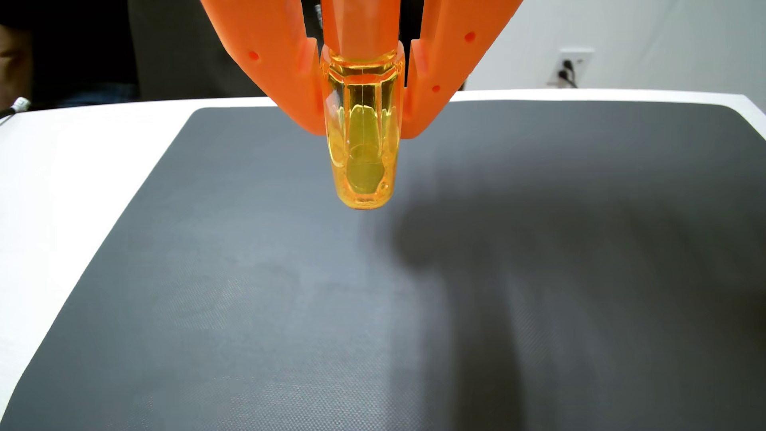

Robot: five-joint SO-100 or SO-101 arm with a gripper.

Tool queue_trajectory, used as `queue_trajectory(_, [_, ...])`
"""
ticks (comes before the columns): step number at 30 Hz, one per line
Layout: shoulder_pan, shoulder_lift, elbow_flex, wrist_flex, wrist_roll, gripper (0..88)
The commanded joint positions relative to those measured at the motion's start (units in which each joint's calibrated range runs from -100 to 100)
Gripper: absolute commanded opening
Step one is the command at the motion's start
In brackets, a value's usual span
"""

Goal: Grab the eyedrops

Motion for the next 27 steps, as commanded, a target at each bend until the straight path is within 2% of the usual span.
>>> queue_trajectory(1, [0.5,-3.3,-1.3,0.3,-1.0,0.7])
queue_trajectory(12, [0.9,-11.0,4.3,-0.5,-1.8,0.7])
queue_trajectory(20, [0.4,-15.9,14.1,-6.8,-1.8,0.8])
queue_trajectory(27, [0.3,-16.6,13.5,-6.7,-1.4,0.8])
